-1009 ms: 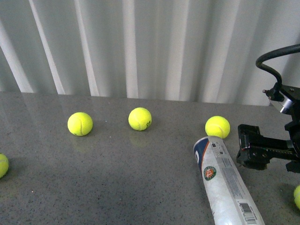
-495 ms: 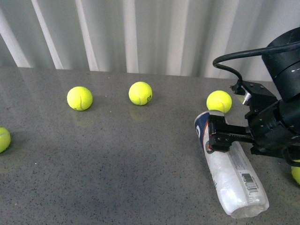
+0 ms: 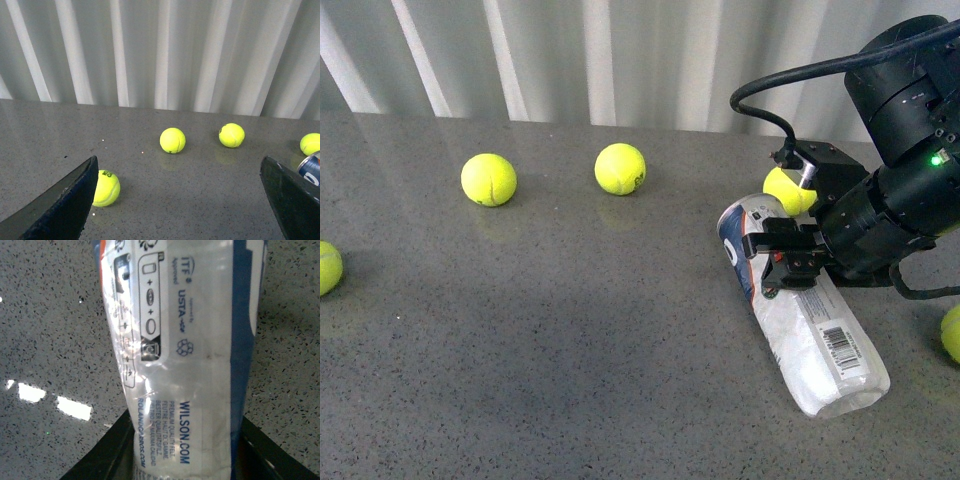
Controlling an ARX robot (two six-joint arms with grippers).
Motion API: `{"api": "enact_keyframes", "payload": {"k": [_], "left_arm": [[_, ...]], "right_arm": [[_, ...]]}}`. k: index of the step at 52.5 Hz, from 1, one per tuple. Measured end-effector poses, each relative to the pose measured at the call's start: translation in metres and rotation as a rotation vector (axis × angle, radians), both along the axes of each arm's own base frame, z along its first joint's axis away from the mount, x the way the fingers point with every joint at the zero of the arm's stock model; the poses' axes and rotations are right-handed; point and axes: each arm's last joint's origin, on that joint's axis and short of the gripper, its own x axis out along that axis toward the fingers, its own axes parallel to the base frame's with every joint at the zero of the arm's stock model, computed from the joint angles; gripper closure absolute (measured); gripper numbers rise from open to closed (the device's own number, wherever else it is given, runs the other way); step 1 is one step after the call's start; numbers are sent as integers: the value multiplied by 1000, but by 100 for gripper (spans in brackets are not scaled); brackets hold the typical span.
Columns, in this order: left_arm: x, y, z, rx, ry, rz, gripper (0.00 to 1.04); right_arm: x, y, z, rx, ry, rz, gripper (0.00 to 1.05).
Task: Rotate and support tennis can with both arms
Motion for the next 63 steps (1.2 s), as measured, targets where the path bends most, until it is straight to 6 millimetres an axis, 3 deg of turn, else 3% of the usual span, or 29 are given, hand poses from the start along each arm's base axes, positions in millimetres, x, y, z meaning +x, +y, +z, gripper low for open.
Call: {"api": "enact_keyframes", "payload": {"k": [15, 22, 27, 32, 38, 44, 52, 63], "left_arm": [[0, 0, 0, 0, 0, 0, 7], [0, 0, 0, 0, 0, 0, 7], [0, 0, 0, 0, 0, 0, 7], [0, 0, 0, 0, 0, 0, 7], [0, 0, 0, 0, 0, 0, 7], [0, 0, 0, 0, 0, 0, 7], [0, 0, 0, 0, 0, 0, 7], [0, 0, 0, 0, 0, 0, 7]], "right_arm": [[7, 8, 16, -60, -114, 168, 87], [15, 23, 50, -136, -316, 401, 92], [19, 43, 94, -234, -550, 753, 94], [20, 56, 110, -339, -654, 1006, 95], [24, 69, 106, -419, -711, 1258, 95], [29, 82, 91, -401, -698, 1400, 95], [42, 114, 71, -303, -742, 1424, 96], [35, 140, 56, -190, -687, 1468, 96]]}}
